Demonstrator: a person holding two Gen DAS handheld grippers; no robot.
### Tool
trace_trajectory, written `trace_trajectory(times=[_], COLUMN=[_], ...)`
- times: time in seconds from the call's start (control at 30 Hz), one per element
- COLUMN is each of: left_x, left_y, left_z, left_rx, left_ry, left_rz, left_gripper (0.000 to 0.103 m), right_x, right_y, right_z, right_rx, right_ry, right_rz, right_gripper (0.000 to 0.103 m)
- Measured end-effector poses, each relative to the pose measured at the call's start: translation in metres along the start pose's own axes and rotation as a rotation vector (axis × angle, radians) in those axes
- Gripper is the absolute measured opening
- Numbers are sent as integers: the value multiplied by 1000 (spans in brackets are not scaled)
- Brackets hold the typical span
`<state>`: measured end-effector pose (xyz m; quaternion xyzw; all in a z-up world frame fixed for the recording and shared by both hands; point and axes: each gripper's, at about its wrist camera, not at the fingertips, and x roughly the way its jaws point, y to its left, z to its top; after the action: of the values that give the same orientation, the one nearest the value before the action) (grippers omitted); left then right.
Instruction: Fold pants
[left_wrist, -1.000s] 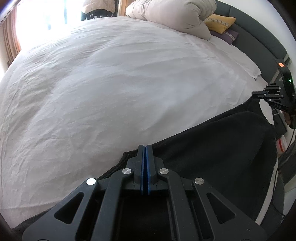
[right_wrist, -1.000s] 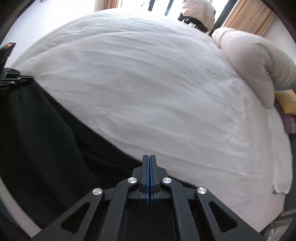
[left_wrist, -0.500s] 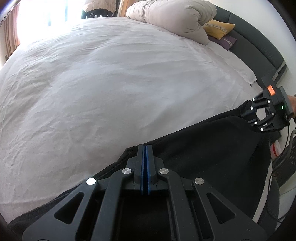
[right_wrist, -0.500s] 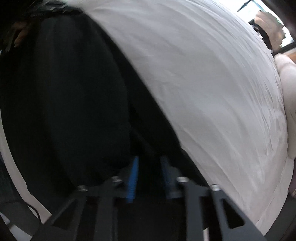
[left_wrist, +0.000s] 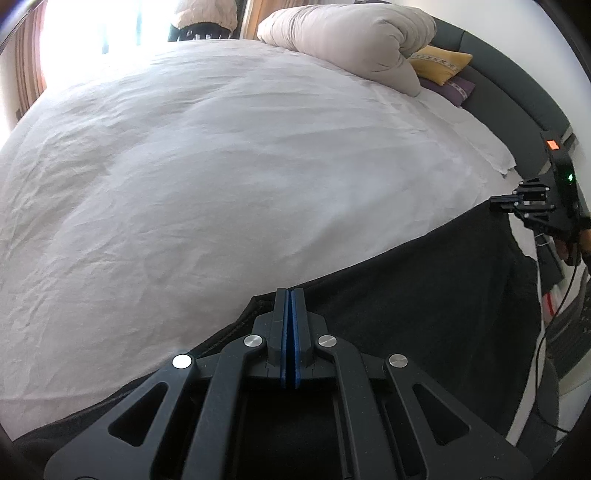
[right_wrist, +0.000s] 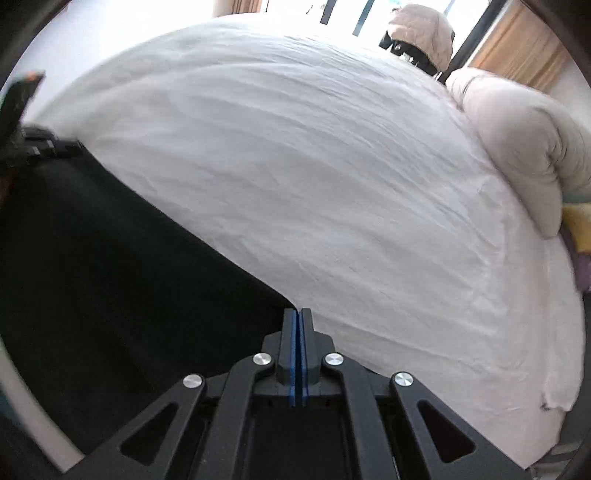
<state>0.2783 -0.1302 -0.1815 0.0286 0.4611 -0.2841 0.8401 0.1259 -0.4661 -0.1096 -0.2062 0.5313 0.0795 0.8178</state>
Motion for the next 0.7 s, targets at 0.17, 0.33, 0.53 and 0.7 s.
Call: trace_trajectory(times=[0.17,0.33,0.53,0.7], left_x=[-3,-7,-40,-44], left_y=[4,5,-25,-41], left_z=[2,3,5,1], left_rx=[-21,-20,57,128], left_ry=[6,2,-90,-51], left_rz=[-12,-7,76,93], left_gripper=[1,1,1,1], right_x=[34,-9,-52,-1], right_y=[-17,-80,-50,-9], right_z=[-9,-56,-94,-147], right_rx=[213,564,718,816], right_ry=[81,31,-192,-57], right_rz=[-53,-204,121,216], right_gripper=[7,42,42,25])
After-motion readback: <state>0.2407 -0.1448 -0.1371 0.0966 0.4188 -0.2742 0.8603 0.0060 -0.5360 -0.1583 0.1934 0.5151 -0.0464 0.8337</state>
